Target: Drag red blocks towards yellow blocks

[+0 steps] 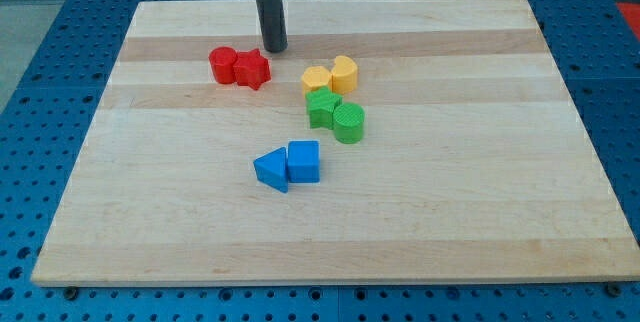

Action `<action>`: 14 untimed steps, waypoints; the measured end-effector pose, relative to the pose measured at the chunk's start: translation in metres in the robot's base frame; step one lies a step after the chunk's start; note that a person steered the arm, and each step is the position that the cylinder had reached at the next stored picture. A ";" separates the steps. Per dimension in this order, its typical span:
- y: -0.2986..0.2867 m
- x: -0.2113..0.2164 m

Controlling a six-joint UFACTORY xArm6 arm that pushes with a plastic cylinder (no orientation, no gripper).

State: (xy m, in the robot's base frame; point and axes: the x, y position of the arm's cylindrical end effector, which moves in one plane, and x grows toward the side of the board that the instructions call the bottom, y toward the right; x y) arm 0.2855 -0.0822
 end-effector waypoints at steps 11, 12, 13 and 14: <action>-0.067 0.045; -0.064 0.044; -0.060 0.041; -0.052 0.041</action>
State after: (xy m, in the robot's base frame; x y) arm 0.3268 -0.1346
